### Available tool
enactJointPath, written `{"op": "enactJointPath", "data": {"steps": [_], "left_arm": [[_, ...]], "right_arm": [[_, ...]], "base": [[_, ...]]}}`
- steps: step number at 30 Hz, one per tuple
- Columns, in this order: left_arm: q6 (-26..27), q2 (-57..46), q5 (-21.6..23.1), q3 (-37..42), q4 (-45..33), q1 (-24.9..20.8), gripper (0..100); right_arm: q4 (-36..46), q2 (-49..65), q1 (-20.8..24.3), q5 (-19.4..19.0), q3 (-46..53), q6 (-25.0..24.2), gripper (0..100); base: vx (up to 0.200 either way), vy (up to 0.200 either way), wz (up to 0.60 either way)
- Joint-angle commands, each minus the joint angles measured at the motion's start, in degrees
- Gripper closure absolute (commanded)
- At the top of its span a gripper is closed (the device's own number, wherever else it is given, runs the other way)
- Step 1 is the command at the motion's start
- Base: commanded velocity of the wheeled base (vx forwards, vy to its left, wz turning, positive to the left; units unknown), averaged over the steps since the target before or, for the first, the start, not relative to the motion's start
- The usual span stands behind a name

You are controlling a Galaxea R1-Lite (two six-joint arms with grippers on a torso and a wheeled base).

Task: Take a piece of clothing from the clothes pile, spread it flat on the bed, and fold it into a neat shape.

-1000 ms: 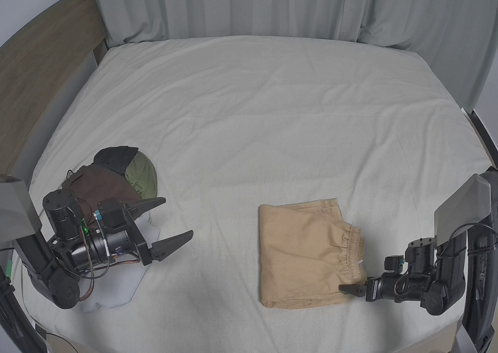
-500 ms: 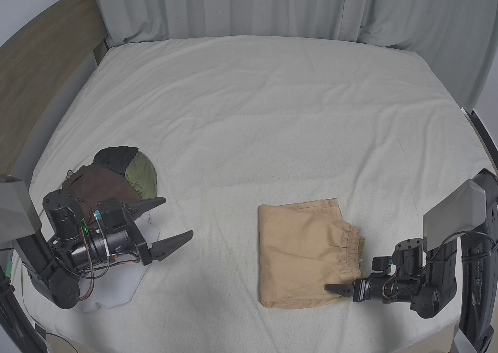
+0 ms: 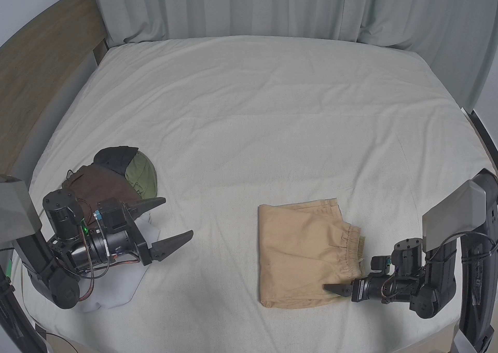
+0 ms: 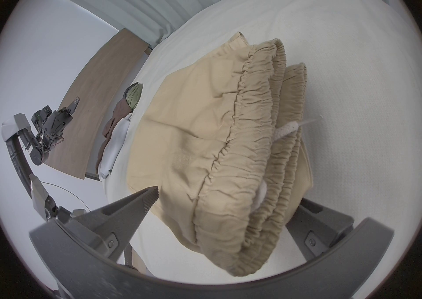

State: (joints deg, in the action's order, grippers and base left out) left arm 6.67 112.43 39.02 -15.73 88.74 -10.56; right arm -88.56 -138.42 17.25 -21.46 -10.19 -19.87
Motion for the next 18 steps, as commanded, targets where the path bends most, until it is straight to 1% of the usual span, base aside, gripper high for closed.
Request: {"op": "enactJointPath", "data": {"steps": [1, 18], "left_arm": [[0.0, 0.0, 0.0, 0.0, 0.0, -0.1, 0], [0.0, 0.1, 0.0, -0.1, 0.0, 0.0, 0]], "right_arm": [[0.0, 0.2, 0.2, 0.0, 0.0, 0.0, 0], [0.0, 0.2, 0.3, 0.0, 0.0, -0.3, 0]], "base": [[0.0, 0.0, 0.0], [0.0, 0.0, 0.0]]}}
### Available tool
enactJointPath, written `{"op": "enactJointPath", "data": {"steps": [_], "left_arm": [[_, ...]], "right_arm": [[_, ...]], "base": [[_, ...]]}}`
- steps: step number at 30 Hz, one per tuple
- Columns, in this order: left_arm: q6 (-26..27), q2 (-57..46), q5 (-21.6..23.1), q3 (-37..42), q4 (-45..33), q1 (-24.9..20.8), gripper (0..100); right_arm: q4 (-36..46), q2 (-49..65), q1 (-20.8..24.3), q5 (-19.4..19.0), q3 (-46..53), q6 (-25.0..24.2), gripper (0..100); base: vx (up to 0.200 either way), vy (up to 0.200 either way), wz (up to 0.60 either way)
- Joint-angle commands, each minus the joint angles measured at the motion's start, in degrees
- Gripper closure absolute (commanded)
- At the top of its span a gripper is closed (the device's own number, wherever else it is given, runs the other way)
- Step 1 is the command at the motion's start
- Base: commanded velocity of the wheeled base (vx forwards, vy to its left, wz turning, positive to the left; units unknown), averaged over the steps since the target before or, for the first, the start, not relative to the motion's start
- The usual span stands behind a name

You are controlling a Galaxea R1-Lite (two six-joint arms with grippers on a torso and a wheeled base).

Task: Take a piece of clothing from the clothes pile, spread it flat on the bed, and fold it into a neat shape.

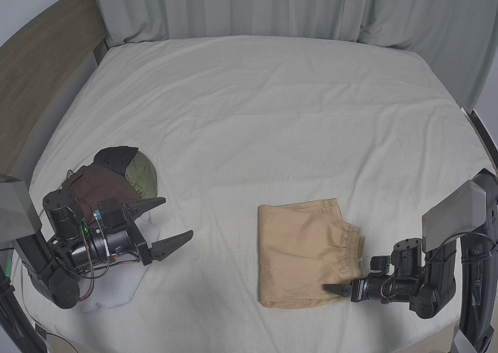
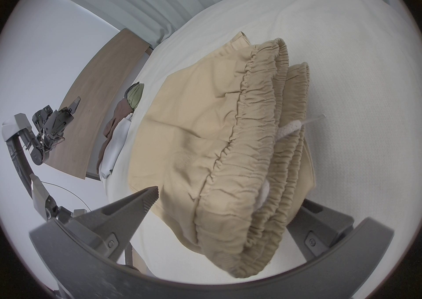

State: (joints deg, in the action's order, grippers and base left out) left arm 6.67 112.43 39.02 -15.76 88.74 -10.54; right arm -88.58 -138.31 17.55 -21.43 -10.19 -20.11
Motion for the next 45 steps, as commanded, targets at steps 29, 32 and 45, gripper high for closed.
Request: {"op": "enactJointPath", "data": {"steps": [29, 32, 45], "left_arm": [[0.1, 0.0, 0.0, -0.1, 0.0, 0.0, 0], [0.1, -0.1, 0.0, -0.1, 0.0, 0.0, 0], [0.1, -0.9, 0.1, -0.1, 0.0, 0.1, 0]], "right_arm": [[0.0, 0.7, 0.6, 0.0, 0.0, -0.1, 100], [0.0, 1.9, 0.7, -0.1, 0.2, 0.0, 100], [0.1, 9.0, 2.6, -1.0, 0.5, -0.4, 100]], "base": [[0.0, 0.0, 0.0], [0.0, 0.0, 0.0], [0.0, 0.0, 0.0]]}}
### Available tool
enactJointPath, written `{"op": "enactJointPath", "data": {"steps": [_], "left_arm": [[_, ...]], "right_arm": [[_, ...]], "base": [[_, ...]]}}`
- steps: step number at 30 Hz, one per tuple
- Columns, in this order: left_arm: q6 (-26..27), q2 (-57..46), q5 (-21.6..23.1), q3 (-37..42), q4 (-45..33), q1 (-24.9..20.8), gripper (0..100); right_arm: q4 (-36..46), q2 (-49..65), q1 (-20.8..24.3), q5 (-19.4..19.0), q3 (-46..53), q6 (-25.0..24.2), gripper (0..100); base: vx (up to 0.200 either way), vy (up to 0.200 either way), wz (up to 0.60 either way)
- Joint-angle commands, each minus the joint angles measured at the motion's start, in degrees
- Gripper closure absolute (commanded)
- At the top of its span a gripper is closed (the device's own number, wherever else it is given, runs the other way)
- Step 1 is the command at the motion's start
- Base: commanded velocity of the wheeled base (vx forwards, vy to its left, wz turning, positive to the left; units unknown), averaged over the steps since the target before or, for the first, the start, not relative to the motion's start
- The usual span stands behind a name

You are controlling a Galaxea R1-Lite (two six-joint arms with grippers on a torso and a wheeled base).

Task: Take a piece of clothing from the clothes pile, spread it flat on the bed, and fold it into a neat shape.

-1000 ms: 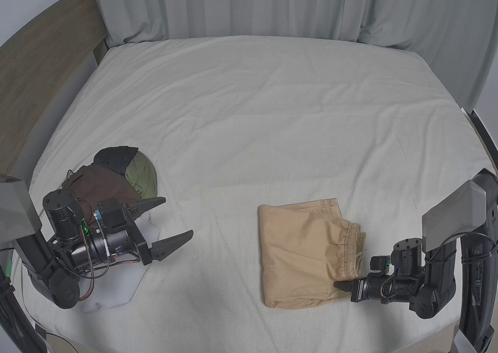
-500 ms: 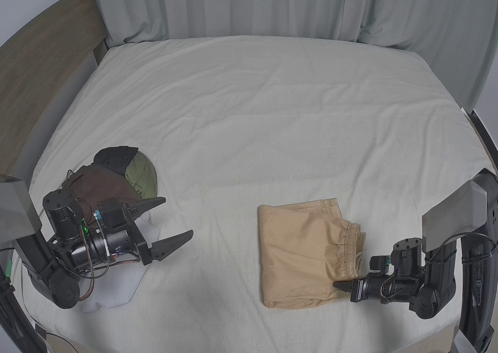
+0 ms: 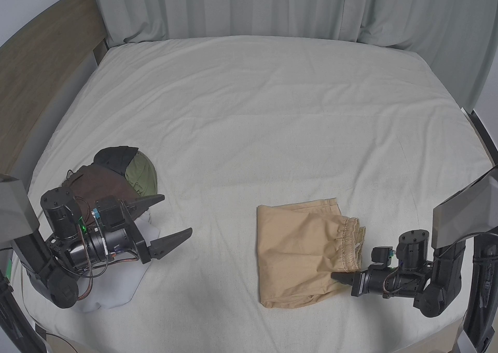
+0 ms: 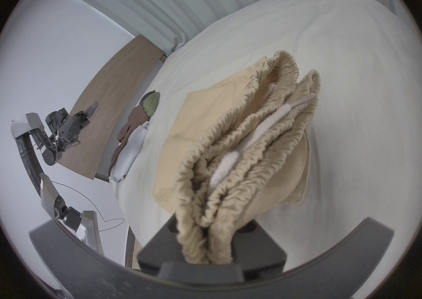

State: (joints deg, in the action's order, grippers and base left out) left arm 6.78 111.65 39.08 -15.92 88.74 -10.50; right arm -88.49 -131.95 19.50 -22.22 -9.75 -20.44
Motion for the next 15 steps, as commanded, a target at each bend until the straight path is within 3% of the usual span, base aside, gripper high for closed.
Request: {"op": "enactJointPath", "data": {"steps": [1, 15], "left_arm": [[0.0, -0.1, 0.0, 0.0, 0.0, 0.1, 0], [0.0, -0.1, 0.4, 0.2, 0.0, -0.1, 0]], "right_arm": [[0.0, 4.2, 1.3, -0.5, 0.2, -0.4, 100], [0.0, 8.9, 3.2, -0.5, 0.5, -0.7, 100]], "base": [[0.0, 0.0, 0.0], [0.0, 0.0, 0.0]]}}
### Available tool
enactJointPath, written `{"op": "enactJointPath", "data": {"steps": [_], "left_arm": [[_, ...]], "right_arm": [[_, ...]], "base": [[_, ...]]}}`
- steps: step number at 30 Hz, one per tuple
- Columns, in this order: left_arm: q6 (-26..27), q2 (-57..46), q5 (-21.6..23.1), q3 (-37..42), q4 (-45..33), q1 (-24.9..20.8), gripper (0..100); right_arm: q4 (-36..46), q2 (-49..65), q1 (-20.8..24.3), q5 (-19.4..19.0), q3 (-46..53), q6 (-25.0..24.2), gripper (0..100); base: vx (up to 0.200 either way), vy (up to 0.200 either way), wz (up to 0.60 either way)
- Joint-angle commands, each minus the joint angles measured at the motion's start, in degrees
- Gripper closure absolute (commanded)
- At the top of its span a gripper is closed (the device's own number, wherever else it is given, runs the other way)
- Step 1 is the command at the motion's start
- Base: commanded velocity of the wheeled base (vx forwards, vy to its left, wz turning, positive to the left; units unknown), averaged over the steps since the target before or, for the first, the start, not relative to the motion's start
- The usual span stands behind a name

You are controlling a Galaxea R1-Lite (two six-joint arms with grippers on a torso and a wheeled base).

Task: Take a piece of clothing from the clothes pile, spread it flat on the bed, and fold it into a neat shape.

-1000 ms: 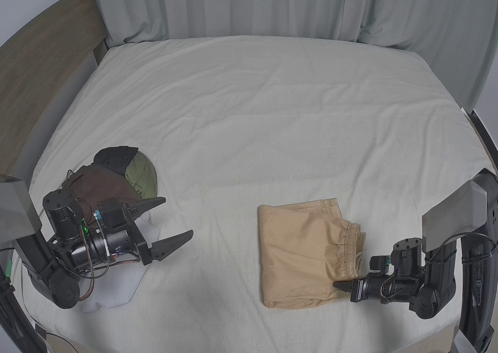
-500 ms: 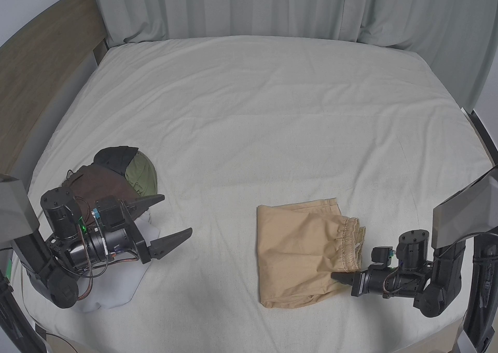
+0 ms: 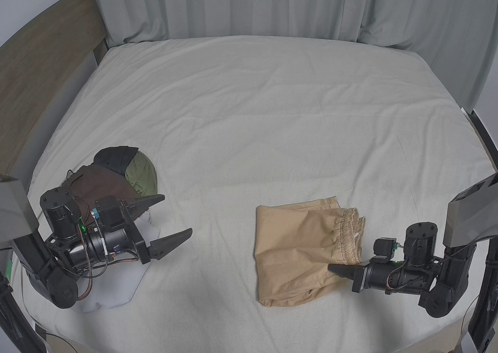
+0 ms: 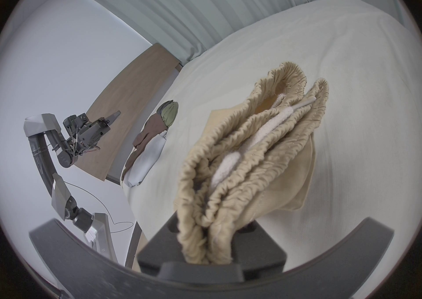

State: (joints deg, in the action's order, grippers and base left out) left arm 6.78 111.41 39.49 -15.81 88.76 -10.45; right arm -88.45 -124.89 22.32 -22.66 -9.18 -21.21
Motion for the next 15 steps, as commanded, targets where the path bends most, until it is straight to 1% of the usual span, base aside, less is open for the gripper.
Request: {"op": "enactJointPath", "data": {"steps": [1, 9, 15], "left_arm": [[0.0, 0.0, 0.0, 0.0, 0.0, -0.1, 0], [0.1, 0.0, 0.1, 0.0, 0.0, 0.1, 0], [0.8, -0.1, 0.1, 0.3, -0.1, 0.3, 0]], "right_arm": [[-0.1, 2.0, 0.5, -0.1, -0.1, 0.0, 100], [-0.1, 3.3, 1.2, -0.1, -0.2, -0.1, 100], [-0.1, 4.8, 1.3, -0.9, -0.6, -0.2, 100]], "base": [[0.0, 0.0, 0.0], [0.0, 0.0, 0.0], [0.0, 0.0, 0.0]]}}
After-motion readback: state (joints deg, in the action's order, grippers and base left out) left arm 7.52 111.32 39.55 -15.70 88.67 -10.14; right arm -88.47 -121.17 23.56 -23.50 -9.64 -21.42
